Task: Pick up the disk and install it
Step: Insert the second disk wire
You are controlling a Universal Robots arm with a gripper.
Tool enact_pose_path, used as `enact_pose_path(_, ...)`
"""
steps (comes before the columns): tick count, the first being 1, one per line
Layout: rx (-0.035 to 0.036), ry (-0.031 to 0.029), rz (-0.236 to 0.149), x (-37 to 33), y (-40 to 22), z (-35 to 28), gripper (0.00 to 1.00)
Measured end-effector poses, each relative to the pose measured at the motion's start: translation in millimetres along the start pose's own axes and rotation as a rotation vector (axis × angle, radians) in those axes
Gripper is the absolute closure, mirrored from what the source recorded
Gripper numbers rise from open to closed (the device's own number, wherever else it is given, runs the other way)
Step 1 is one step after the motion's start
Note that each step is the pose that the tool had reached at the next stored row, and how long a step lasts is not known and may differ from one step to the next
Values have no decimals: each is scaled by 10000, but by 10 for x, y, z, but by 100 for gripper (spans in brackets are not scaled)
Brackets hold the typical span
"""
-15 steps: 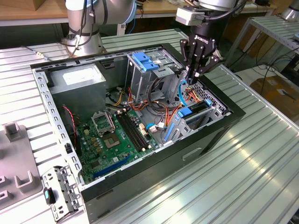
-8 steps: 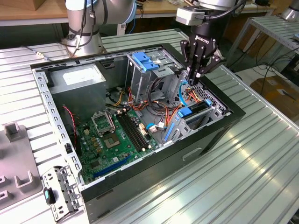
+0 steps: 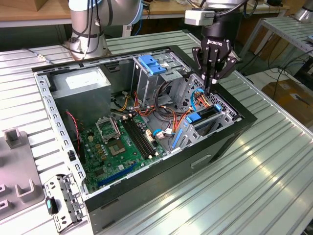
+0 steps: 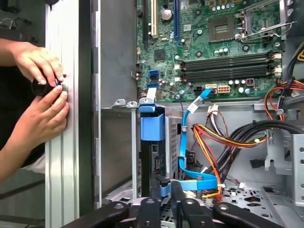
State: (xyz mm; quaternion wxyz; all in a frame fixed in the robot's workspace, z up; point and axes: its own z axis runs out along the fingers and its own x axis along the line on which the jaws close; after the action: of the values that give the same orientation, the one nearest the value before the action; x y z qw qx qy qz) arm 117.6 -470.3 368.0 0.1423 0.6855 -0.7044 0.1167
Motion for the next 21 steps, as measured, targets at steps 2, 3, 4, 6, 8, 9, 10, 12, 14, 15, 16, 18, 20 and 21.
enact_pose_path(2,1,-1,-2,0,0,4,84)
enact_pose_path(3,3,-3,-7,2,0,8,84)
enact_pose_path(4,7,-4,-16,11,2,14,84)
enact_pose_path(6,24,-17,-60,31,20,29,84)
enact_pose_path(8,41,-36,-88,43,45,43,84)
enact_pose_path(9,52,-43,-94,47,55,48,84)
enact_pose_path(10,73,-51,-100,54,70,57,84)
enact_pose_path(12,119,-102,-109,65,84,68,84)
enact_pose_path(14,156,-284,-116,84,91,80,84)
enact_pose_path(15,166,-389,-121,96,91,84,84)
enact_pose_path(16,174,-547,-125,118,92,95,84)
enact_pose_path(18,182,-744,-128,156,93,114,84)
enact_pose_path(20,191,-1010,-133,210,93,138,84)
enact_pose_path(21,192,-1025,-134,215,93,140,84)
